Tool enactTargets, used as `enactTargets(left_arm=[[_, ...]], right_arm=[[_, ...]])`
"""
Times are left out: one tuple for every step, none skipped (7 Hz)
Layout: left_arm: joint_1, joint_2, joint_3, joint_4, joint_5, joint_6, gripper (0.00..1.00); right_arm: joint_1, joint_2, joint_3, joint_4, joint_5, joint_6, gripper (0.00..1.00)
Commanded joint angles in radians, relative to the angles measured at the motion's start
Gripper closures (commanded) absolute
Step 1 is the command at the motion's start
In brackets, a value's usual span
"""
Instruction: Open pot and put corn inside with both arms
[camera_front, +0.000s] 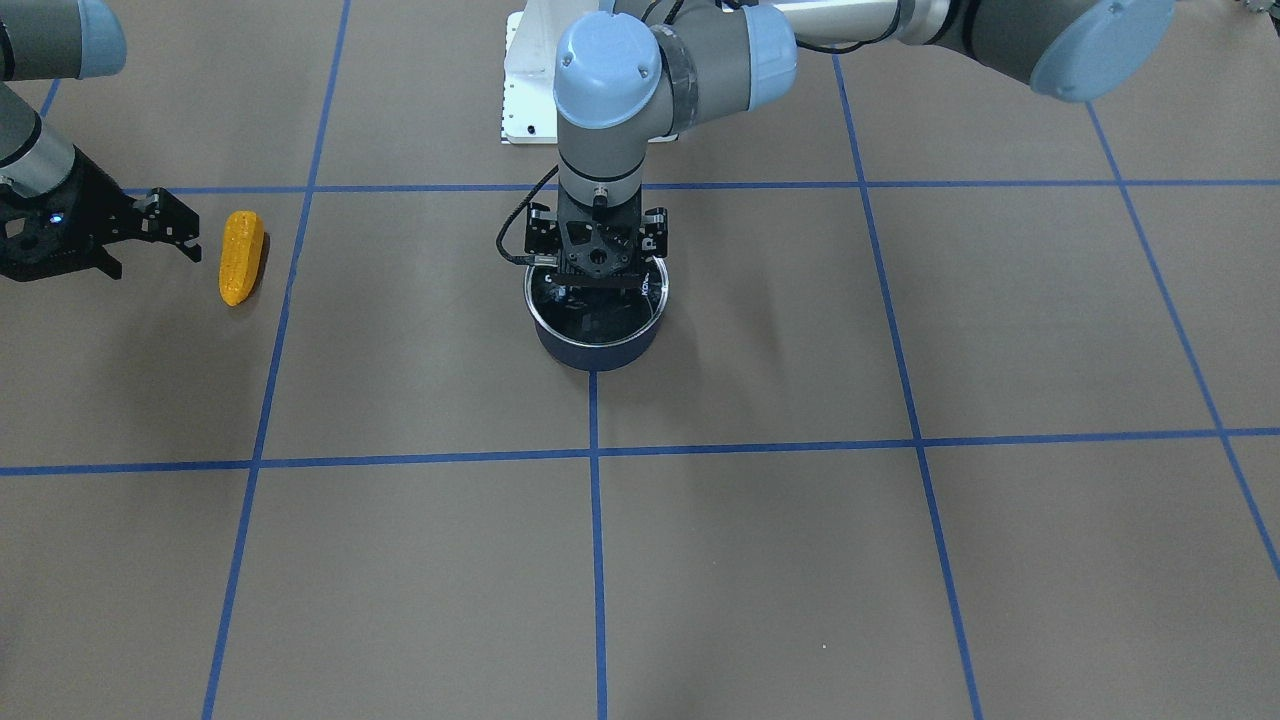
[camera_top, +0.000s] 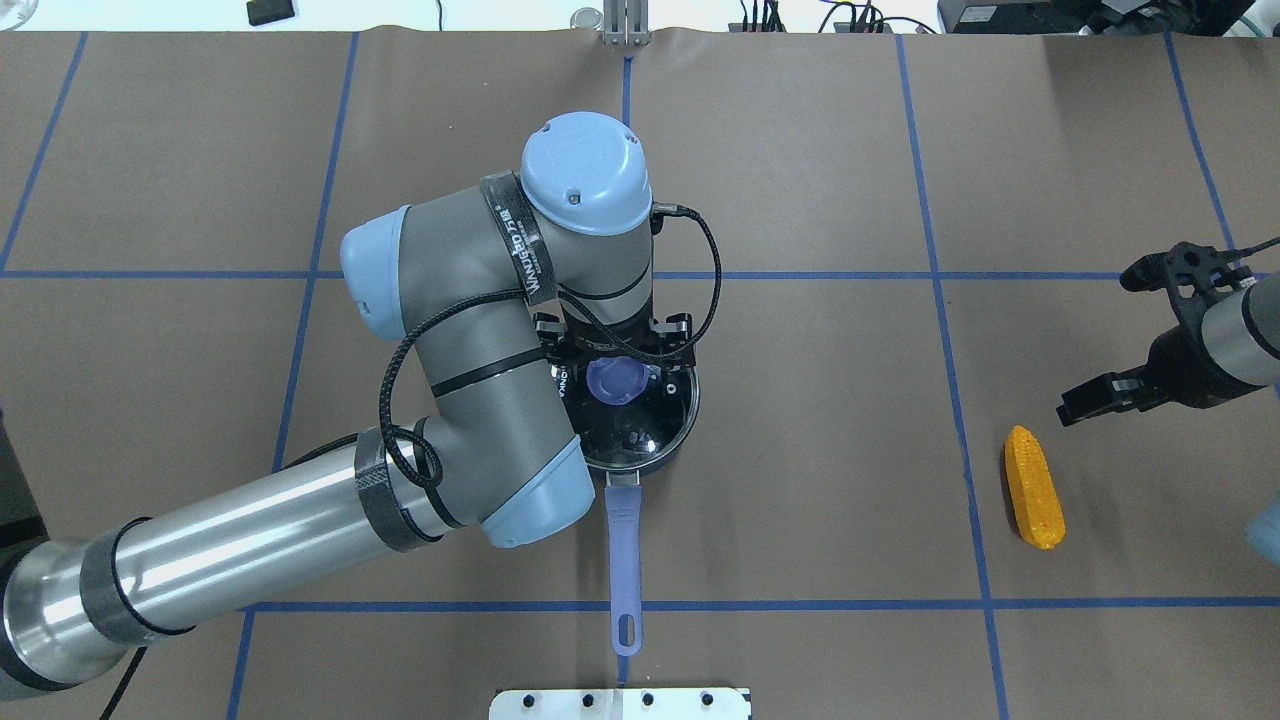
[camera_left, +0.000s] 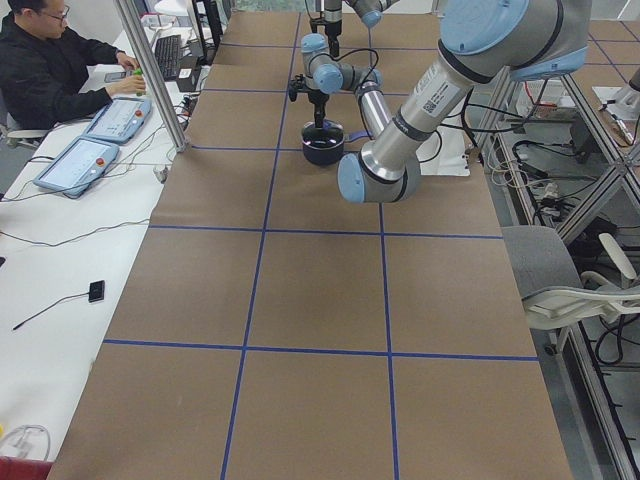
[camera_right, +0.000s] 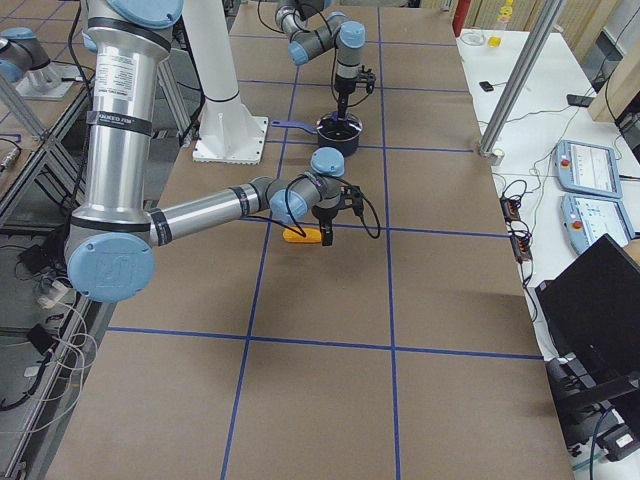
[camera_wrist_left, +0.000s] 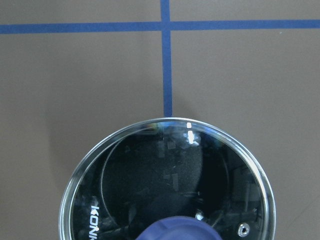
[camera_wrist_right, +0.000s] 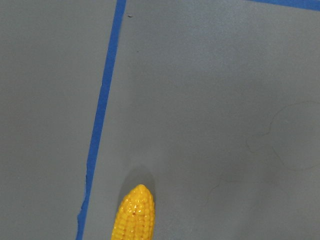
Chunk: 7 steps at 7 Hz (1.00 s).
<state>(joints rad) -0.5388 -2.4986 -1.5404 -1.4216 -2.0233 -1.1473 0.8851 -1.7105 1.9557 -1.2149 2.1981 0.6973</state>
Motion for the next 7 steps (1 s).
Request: enactTargets(left_arm=[[0.008,0.003,0.003,-0.003,-0.003,-0.002,0.05],[0.008,0.003,0.000,-0.003,-0.009,-0.002,0.23],[0.008,0.003,0.000,-0.002,-0.011,-0.002,0.56],[0.008,0.003,-0.003,-0.002,-0.011,-0.002,0.55],[0.006,0.003,-0.009,0.001,-0.011,0.000,0.54],[0.005,0.004,-0.027,0.004,-0.009,0.001,0.54],[-0.010,0.004,-0.056,0.010,-0.009,0.003,0.54]], right_arm=[[-0.002,0.002,-0.001,0.000,-0.008,-0.001,0.00],[-0.003,0.002,-0.001,0.000,-0.008,0.001,0.00],[-0.005,0.002,-0.001,0.000,-0.008,0.001,0.00],[-0.005,0.002,-0.001,0.000,-0.008,0.001,0.00],[-0.006,0.002,0.000,0.000,-0.008,0.001,0.00],[-0.017,0.002,-0.001,0.000,-0.008,-0.001,0.00],[-0.035,0.002,0.000,0.000,-0.008,-0.001,0.00]])
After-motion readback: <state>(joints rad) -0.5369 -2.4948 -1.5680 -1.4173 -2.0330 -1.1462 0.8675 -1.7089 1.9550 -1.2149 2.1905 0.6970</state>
